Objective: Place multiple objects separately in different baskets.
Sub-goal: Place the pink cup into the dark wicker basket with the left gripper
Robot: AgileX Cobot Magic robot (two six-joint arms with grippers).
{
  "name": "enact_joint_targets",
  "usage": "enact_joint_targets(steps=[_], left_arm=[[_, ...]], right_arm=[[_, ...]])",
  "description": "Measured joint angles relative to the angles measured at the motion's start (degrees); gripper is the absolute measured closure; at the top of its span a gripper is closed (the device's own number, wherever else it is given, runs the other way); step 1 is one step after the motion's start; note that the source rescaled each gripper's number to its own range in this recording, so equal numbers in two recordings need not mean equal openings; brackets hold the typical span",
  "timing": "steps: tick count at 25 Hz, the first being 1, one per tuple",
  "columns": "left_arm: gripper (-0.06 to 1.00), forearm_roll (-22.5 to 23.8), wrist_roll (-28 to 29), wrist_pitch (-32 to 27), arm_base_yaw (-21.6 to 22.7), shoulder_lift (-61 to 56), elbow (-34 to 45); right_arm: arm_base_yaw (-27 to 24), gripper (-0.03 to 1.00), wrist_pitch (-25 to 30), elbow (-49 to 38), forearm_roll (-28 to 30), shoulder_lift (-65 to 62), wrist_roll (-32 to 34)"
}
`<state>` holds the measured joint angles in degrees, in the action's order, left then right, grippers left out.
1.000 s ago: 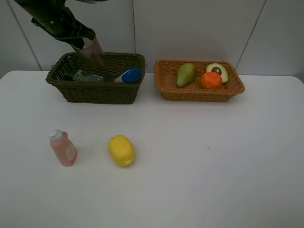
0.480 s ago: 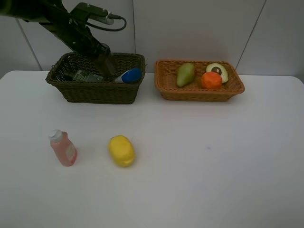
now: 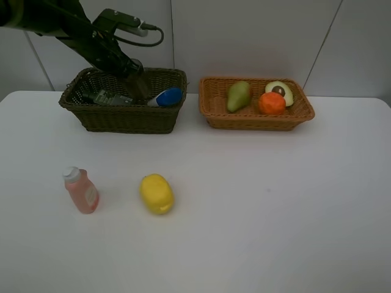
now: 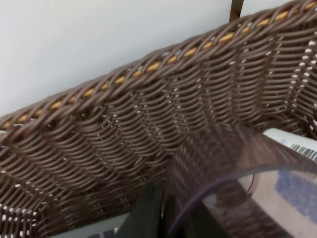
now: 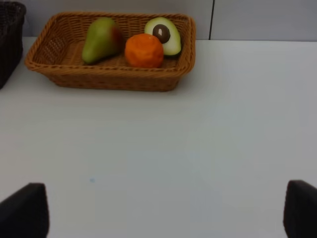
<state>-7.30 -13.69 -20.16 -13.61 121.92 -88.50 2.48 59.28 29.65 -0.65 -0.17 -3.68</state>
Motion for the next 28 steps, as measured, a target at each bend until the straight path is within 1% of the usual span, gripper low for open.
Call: enact_joint_targets(steps=[15, 18, 20, 22, 24, 28], left_arm=[[0.94, 0.00, 0.00, 0.70, 0.00, 0.35, 0.00], [0.92, 0.00, 0.00, 0.25, 0.00, 0.35, 0.00], [0.89, 0.00, -0.02, 0.21, 0.00, 0.35, 0.00], [0.82, 0.00, -0.02, 0.17, 0.00, 0.35, 0.00], [0.73, 0.00, -0.02, 0.17, 0.00, 0.35, 0.00], [0.51, 0.00, -0.26, 0.17, 0.00, 0.35, 0.00]], right_arm=[[0.00, -0.03, 0.00, 0.00, 0.00, 0.00, 0.00], [0.00, -0.03, 0.00, 0.00, 0.00, 0.00, 0.00], [0.00, -0.03, 0.00, 0.00, 0.00, 0.00, 0.00], [0.00, -0.03, 0.00, 0.00, 0.00, 0.00, 0.00], [0.00, -0.03, 0.00, 0.00, 0.00, 0.00, 0.00], [0.00, -0.03, 0.00, 0.00, 0.00, 0.00, 0.00]])
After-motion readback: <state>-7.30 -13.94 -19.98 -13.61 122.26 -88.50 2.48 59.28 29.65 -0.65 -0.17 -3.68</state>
